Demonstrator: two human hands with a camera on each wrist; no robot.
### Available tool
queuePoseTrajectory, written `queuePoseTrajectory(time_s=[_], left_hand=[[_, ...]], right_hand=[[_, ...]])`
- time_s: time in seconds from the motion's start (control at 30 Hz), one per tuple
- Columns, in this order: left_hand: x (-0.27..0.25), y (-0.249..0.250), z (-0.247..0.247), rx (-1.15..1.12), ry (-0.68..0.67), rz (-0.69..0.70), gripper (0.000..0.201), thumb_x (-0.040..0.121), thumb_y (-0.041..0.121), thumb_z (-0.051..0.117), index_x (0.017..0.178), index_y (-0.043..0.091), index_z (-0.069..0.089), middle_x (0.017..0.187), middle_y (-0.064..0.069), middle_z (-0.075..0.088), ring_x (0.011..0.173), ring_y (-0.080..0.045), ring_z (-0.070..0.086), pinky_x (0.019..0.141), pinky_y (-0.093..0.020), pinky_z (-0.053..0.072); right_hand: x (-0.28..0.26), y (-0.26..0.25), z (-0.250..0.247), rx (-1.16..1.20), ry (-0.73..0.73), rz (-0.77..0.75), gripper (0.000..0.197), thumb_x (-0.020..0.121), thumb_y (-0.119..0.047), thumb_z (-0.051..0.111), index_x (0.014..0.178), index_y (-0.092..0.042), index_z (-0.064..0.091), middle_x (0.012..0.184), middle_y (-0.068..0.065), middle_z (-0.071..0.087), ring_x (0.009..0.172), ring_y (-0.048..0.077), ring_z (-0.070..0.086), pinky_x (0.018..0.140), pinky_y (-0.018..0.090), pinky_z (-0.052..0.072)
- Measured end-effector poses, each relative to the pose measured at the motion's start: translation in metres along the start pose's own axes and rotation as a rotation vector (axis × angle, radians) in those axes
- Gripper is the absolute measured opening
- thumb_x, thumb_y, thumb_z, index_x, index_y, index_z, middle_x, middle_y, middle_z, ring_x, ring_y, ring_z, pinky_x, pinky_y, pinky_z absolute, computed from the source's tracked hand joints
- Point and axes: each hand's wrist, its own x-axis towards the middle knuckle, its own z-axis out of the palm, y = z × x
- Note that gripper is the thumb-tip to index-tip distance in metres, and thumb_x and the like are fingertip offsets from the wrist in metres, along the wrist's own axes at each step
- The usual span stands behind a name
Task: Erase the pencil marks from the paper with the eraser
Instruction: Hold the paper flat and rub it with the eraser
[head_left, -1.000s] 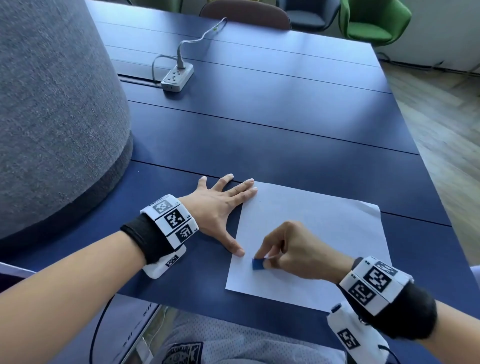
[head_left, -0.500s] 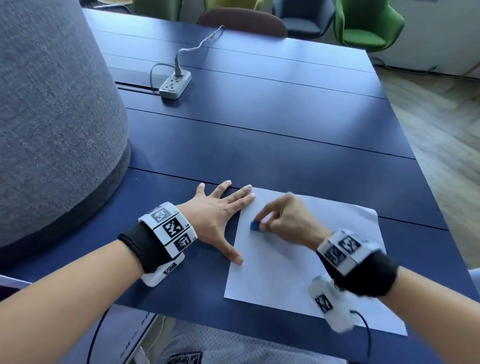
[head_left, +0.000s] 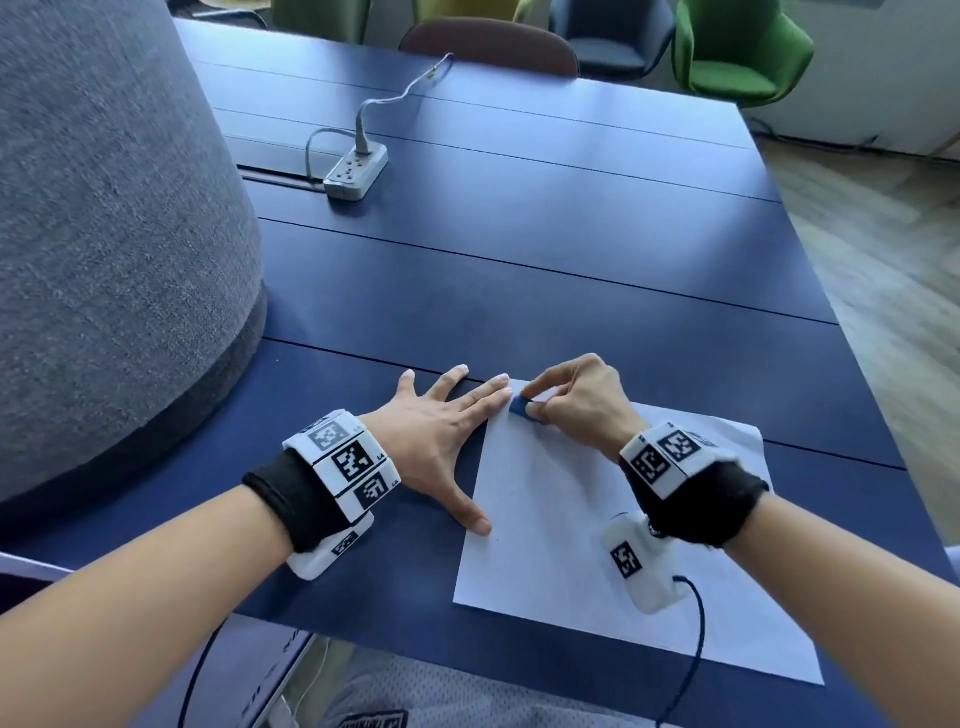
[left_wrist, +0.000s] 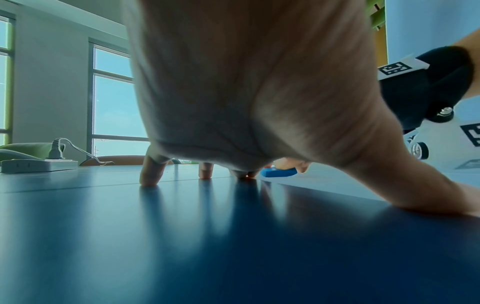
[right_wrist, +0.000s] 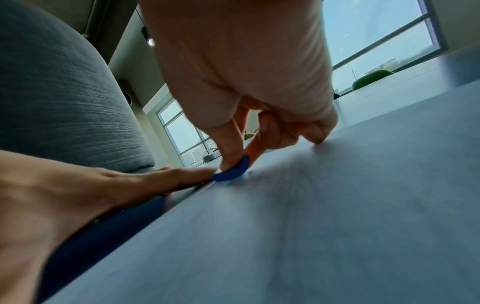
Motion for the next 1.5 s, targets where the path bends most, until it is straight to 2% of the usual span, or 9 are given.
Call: queuePoseTrajectory(time_s=[0.17,0.5,0.67,0.8,0.93,1.1,1.23,1.4,1.5], left_hand=[[0.0,0.0,0.0,0.006,-0.007,0.006,0.143,0.049,0.091,0.061,0.15,0.034,-0.022,0.153,0.028,-0.028,0.144,-0.018,-0.028,0.111,-0.067,-0.005],[0.001,0.0,0.0,-0.004,-0.006,0.009,0.142,0.049,0.09,0.062,0.149,0.037,-0.024,0.152,0.029,-0.029,0.144,-0.017,-0.029,0.111,-0.064,-0.008],[0.001,0.0,0.0,0.004,-0.009,0.004,0.143,0.049,0.091,0.061,0.149,0.036,-0.025,0.152,0.028,-0.029,0.144,-0.016,-0.029,0.111,-0.064,-0.008],[0.001,0.0,0.0,0.013,-0.016,-0.003,0.143,0.049,0.091,0.061,0.149,0.035,-0.025,0.15,0.029,-0.033,0.143,-0.016,-0.03,0.111,-0.064,-0.009],[0.001,0.001,-0.001,0.033,-0.023,-0.008,0.143,0.049,0.091,0.06,0.148,0.035,-0.026,0.151,0.028,-0.032,0.144,-0.017,-0.029,0.111,-0.063,-0.008],[-0.001,0.002,-0.001,0.034,-0.017,-0.005,0.142,0.05,0.09,0.062,0.149,0.035,-0.025,0.151,0.028,-0.033,0.144,-0.017,-0.029,0.112,-0.065,-0.005],[0.0,0.002,-0.003,0.028,-0.023,-0.006,0.141,0.05,0.089,0.063,0.148,0.04,-0.025,0.151,0.028,-0.032,0.145,-0.018,-0.028,0.112,-0.066,-0.005],[0.0,0.002,-0.003,0.029,-0.032,-0.006,0.141,0.049,0.09,0.063,0.148,0.04,-0.025,0.152,0.027,-0.032,0.145,-0.018,-0.027,0.112,-0.067,-0.004],[0.0,0.002,-0.004,0.019,-0.027,-0.004,0.143,0.049,0.09,0.062,0.149,0.036,-0.025,0.152,0.028,-0.031,0.145,-0.017,-0.026,0.112,-0.066,-0.003]], right_hand=[[-0.019,-0.004,0.006,-0.018,-0.159,-0.046,0.017,0.073,-0.013,0.07,0.084,-0.023,0.078,0.058,-0.004,0.063,0.052,0.004,0.054,0.053,0.011,0.044],[-0.014,-0.004,0.006,-0.043,-0.148,-0.084,0.018,0.075,-0.012,0.069,0.086,-0.022,0.078,0.057,-0.012,0.059,0.051,-0.001,0.054,0.055,0.012,0.043],[0.002,0.005,-0.009,-0.036,-0.002,-0.017,0.015,0.073,-0.016,0.072,0.082,-0.027,0.078,0.061,-0.012,0.06,0.059,0.002,0.052,0.069,0.023,0.049],[-0.013,0.003,-0.004,-0.077,-0.2,-0.066,0.017,0.073,-0.012,0.071,0.084,-0.023,0.078,0.068,-0.001,0.067,0.055,0.004,0.055,0.055,0.012,0.044],[0.001,0.008,-0.017,-0.043,-0.03,-0.017,0.014,0.074,-0.013,0.073,0.082,-0.024,0.078,0.061,-0.012,0.059,0.059,0.002,0.053,0.067,0.021,0.045],[-0.011,0.003,-0.013,-0.103,-0.243,-0.049,0.014,0.072,-0.013,0.074,0.079,-0.024,0.078,0.068,0.0,0.067,0.062,0.01,0.058,0.06,0.018,0.049],[0.003,0.004,-0.019,-0.055,-0.066,-0.005,0.013,0.073,-0.013,0.073,0.08,-0.023,0.077,0.066,-0.008,0.06,0.065,0.008,0.056,0.064,0.02,0.046],[-0.009,0.002,-0.017,-0.111,-0.287,-0.012,0.018,0.071,-0.008,0.071,0.078,-0.022,0.078,0.064,-0.003,0.064,0.057,0.004,0.056,0.057,0.015,0.045],[0.006,0.001,-0.019,-0.09,-0.096,-0.011,0.016,0.073,-0.008,0.072,0.082,-0.02,0.078,0.061,-0.013,0.055,0.057,-0.001,0.05,0.062,0.018,0.043]])
